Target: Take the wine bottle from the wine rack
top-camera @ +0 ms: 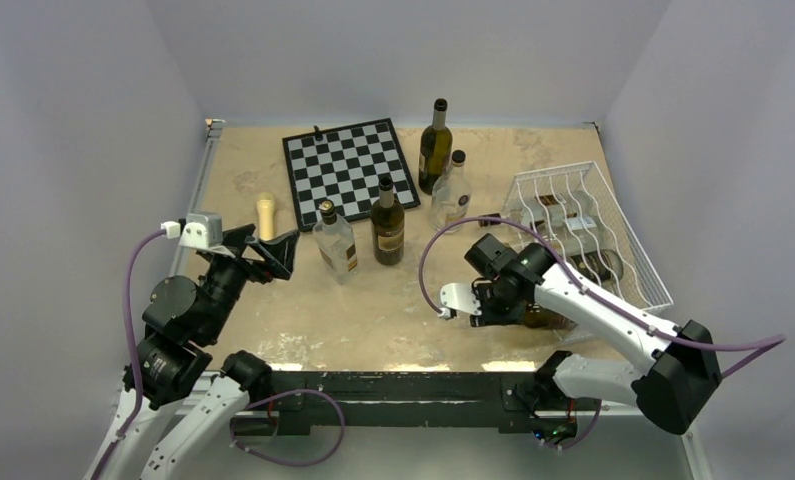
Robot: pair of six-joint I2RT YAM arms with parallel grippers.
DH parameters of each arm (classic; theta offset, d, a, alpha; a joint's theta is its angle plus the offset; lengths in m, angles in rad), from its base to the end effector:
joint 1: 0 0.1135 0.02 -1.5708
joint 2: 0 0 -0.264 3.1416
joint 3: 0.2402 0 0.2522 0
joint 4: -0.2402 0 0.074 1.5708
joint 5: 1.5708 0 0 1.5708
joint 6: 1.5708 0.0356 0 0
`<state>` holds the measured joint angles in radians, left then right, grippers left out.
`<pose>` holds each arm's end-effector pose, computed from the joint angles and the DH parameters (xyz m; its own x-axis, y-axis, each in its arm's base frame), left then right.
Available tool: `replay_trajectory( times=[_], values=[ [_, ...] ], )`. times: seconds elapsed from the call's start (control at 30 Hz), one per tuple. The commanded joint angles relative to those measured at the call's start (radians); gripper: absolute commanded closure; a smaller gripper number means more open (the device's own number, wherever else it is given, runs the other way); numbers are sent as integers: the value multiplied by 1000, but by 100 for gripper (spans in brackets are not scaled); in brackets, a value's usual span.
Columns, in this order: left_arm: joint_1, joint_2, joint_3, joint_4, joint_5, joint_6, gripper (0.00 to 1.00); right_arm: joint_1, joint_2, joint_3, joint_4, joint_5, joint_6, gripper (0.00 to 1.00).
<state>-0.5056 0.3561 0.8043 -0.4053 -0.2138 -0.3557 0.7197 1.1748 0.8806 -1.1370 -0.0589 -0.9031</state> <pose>0.0702 -0.0302 0.3704 -0.0651 -0.3530 -0.9334 0.2829 0.8905 -0.3564 0.1379 0.1237 0.2350 0.0604 -0.9894 -0.1319 -0.9960 -0.0511 -0.0732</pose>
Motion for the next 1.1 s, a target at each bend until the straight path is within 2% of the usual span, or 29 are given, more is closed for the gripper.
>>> replay_trajectory(
  times=[0.0,0.4,0.83,1.07],
  values=[
    [-4,13,1,33,-15,22,0,6,-57,39,-56,54,101,100],
    [-4,3,-1,29,-19,23,0,71,131,100,-55,73,187,100],
    [-5,2,1,31,-14,23,0,143,170,162,-93,89,233,100],
    [-5,1,1,31,-15,23,0,163,172,227,-174,66,281,100]
  ],
)
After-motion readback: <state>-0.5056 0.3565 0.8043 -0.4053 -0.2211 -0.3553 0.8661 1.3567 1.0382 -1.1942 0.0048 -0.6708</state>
